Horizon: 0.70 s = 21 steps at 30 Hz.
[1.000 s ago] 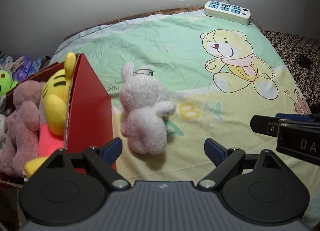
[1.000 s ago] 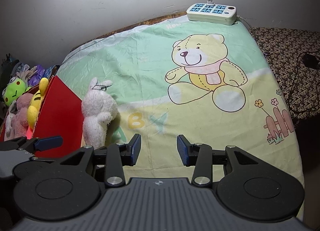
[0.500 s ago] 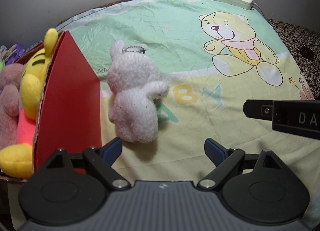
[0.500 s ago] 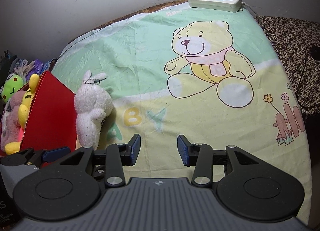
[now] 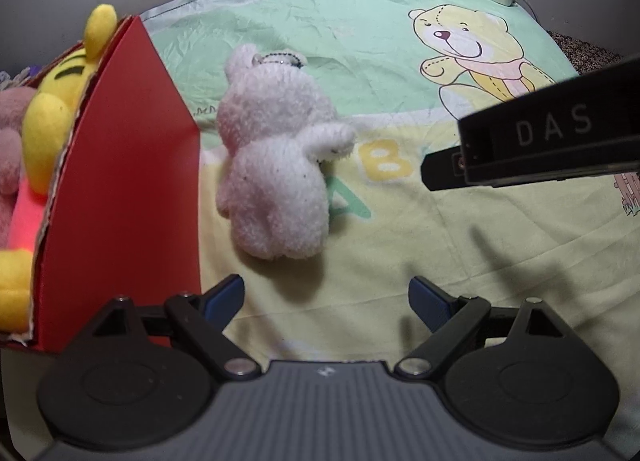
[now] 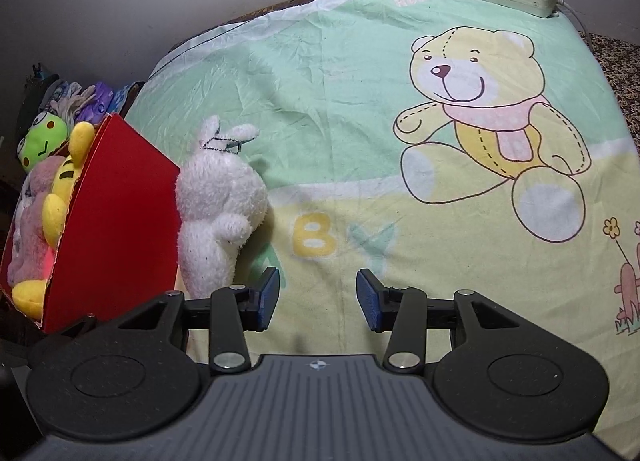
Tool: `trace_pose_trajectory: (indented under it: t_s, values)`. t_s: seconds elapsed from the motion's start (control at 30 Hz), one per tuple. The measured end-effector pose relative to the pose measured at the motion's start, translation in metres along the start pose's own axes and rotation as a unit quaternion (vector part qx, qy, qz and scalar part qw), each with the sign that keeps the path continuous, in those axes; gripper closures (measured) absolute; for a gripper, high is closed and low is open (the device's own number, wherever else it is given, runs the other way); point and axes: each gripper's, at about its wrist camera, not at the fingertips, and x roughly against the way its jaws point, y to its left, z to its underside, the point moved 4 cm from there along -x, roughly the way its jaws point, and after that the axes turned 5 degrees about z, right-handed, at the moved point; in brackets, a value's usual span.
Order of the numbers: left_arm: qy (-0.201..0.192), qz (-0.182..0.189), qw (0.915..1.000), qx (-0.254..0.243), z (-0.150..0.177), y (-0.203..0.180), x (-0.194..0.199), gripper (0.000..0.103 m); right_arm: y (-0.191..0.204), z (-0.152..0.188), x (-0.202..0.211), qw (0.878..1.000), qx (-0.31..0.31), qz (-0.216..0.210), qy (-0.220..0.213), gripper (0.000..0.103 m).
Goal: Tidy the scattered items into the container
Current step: 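Move the right tool down over the pale pink bunny on the sheet, then close the right tool fingers on the pale pink bunny's body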
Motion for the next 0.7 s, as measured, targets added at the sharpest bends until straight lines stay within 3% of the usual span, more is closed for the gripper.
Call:
trace_pose_trajectory:
  t_s: [0.5,0.57,0.7]
  values:
    - [-0.026,0.018,0.9992,-0.023,0.004,0.002,-0.013,0.013,0.037,-0.027,-0.046,0.997,0.027,-0.068,0.033,0.051]
    - [-0.026,0.025,0.9992,-0.018,0.002,0.004,-0.014,0.013,0.038,-0.031,-0.05,0.995,0.018,-0.09,0.033,0.044]
    - [-0.026,0.029,0.9991,-0.015,-0.002,0.005,-0.016,0.014,0.046,-0.032,-0.058,0.991,0.01,-0.124,0.04,0.041]
